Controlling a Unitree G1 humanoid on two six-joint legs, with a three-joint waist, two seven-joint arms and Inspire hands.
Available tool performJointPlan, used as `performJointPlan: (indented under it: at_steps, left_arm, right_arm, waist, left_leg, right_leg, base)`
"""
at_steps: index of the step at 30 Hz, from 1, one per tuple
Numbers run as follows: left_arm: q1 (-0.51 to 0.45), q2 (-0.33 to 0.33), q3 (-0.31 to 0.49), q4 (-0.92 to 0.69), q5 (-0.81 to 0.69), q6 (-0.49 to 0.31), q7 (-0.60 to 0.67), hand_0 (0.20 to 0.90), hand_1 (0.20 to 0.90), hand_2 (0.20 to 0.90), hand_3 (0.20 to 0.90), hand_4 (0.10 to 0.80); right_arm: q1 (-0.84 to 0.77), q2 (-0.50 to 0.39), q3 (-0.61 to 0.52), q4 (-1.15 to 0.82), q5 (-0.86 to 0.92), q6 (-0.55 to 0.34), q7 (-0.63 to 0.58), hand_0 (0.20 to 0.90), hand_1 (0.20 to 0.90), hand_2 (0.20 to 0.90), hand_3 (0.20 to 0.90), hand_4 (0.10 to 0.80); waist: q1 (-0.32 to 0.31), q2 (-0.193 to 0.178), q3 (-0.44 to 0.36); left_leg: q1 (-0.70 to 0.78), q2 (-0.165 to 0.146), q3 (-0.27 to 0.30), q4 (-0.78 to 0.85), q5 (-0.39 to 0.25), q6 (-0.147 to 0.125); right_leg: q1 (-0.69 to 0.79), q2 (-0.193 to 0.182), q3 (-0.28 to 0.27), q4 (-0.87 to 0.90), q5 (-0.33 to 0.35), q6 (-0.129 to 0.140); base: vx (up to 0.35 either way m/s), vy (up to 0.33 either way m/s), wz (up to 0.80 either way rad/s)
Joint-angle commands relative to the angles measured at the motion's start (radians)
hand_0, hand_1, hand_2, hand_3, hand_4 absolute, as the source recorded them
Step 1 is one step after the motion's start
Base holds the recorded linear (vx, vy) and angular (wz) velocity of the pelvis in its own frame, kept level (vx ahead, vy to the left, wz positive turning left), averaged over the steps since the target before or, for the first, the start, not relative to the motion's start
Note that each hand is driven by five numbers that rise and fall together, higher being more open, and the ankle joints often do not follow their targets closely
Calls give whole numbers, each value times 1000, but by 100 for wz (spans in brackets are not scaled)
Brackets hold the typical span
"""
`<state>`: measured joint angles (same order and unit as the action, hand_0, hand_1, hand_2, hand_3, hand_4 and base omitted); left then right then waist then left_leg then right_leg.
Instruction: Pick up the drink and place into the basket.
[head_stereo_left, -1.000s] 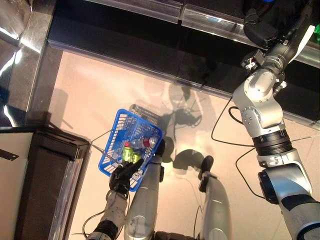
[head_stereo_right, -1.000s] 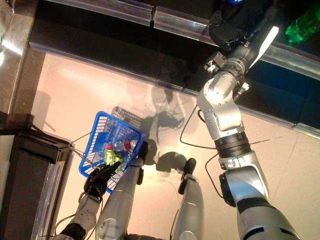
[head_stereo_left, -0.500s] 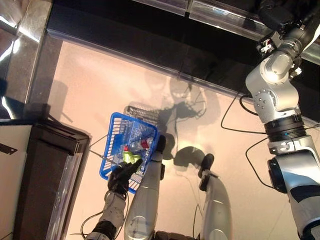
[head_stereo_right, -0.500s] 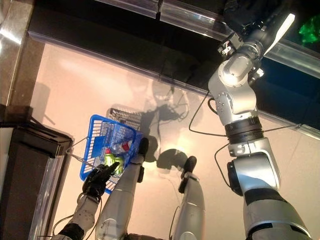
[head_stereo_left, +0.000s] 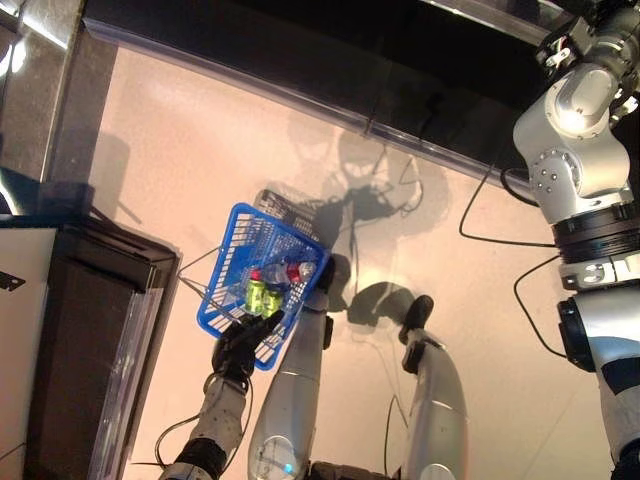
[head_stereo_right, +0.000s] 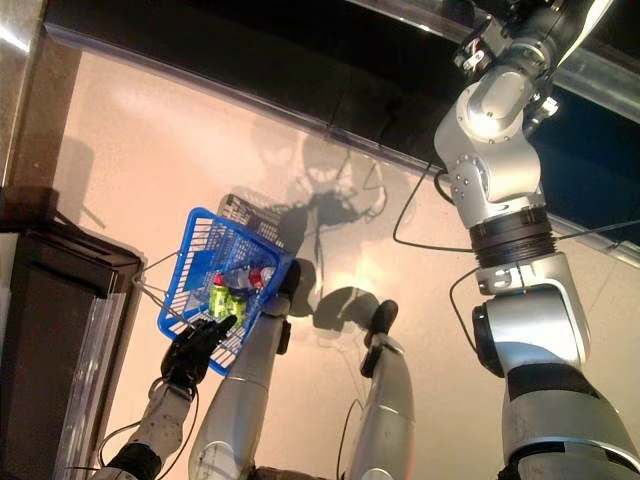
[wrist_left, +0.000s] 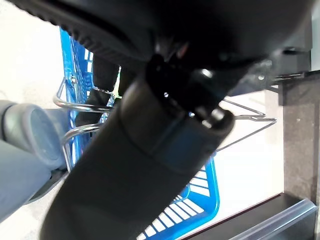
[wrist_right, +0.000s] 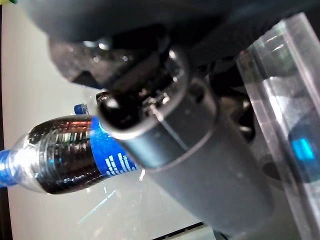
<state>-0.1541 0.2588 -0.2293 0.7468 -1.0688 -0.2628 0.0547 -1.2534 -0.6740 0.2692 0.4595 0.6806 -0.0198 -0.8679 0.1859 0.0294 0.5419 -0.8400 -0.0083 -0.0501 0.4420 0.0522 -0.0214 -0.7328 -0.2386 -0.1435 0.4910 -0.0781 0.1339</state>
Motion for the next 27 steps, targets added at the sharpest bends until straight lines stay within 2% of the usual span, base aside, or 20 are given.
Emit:
performJointPlan:
  at_steps: [1,2,4,5,13,27]
  left_arm:
    - [172,120,23,-108,-30,-117,-39,300,300,300,200,100]
    - [176,123,24,-110,-31,-116,-44,300,300,300,200,100]
    - [183,128,25,-115,-32,-112,-47,300,300,300,200,100]
    - [188,128,27,-113,-34,-113,-52,300,300,300,200,100]
    - [216,151,40,-126,-39,-100,-92,300,300,300,200,100]
    - [219,171,50,-115,-59,-102,-116,300,300,300,200,100]
  right_arm:
    - [-148,-133,49,-58,7,-69,33,900,900,900,900,800]
    - [-159,-138,54,-53,9,-65,36,862,862,862,856,756]
    - [-176,-148,60,-42,19,-55,38,651,651,651,609,509]
    - [-193,-154,68,-27,31,-49,43,300,300,300,200,100]
    - [-301,-197,117,113,96,-39,58,300,300,300,200,100]
    - [-337,-232,148,194,110,-63,98,300,300,300,200,100]
  waist:
    - [40,28,-22]
    - [41,29,-22]
    - [43,31,-22]
    - [45,32,-22]
    - [54,37,-22]
    - [50,34,-22]
  left_leg:
    - [9,-46,-35,93,-137,47]
    - [-2,-48,-35,104,-140,47]
    - [-18,-50,-33,123,-147,51]
    - [-28,-52,-31,138,-154,54]
    - [-98,-66,-32,274,-210,58]
    - [-69,-63,-27,281,-218,62]
  right_leg:
    - [-26,18,-14,-24,68,-14]
    - [-37,19,-14,-11,64,-16]
    - [-53,18,-16,9,57,-19]
    - [-64,20,-16,25,51,-22]
    - [-134,18,-14,152,16,-39]
    - [-119,23,-3,179,13,-40]
  base:
    - [-39,29,-2]
    - [-41,23,-3]
    - [-39,18,-2]
    - [-46,28,-1]
    - [-10,7,-1]
    - [-3,-1,0]
